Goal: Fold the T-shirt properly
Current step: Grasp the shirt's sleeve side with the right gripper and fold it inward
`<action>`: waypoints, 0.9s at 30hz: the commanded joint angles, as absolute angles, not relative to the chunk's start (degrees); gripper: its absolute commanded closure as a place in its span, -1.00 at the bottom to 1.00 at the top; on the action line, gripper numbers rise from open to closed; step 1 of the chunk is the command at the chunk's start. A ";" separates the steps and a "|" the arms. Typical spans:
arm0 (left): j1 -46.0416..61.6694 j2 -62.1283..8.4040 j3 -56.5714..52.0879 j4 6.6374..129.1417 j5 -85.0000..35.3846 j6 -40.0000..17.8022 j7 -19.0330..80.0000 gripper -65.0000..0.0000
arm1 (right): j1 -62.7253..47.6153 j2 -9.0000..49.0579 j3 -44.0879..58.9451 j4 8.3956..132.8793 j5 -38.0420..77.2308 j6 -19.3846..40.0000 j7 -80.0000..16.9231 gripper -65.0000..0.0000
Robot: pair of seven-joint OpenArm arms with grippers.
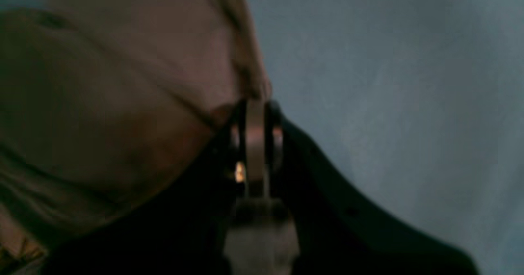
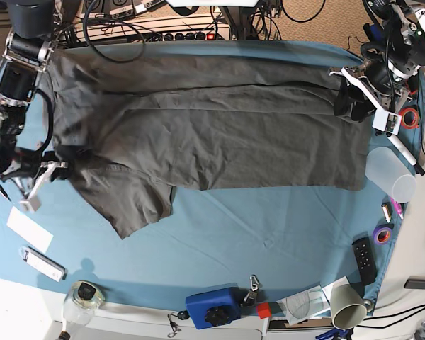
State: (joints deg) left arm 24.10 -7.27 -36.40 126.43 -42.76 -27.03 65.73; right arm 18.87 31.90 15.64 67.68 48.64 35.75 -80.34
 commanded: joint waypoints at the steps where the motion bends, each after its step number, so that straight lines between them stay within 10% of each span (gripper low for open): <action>1: 23.94 -7.64 -36.56 127.46 -43.77 -27.09 64.34 0.25 | 18.81 33.17 15.94 70.24 51.05 35.68 -80.00 1.00; 27: 23.97 -7.64 -36.56 127.46 -43.75 -27.09 62.98 0.25 | -7.77 33.19 33.71 93.43 57.23 37.08 -80.00 0.95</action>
State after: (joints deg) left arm 24.08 -7.29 -36.40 126.43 -42.74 -27.03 64.40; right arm -8.25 31.59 33.12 92.47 56.38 36.91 -80.79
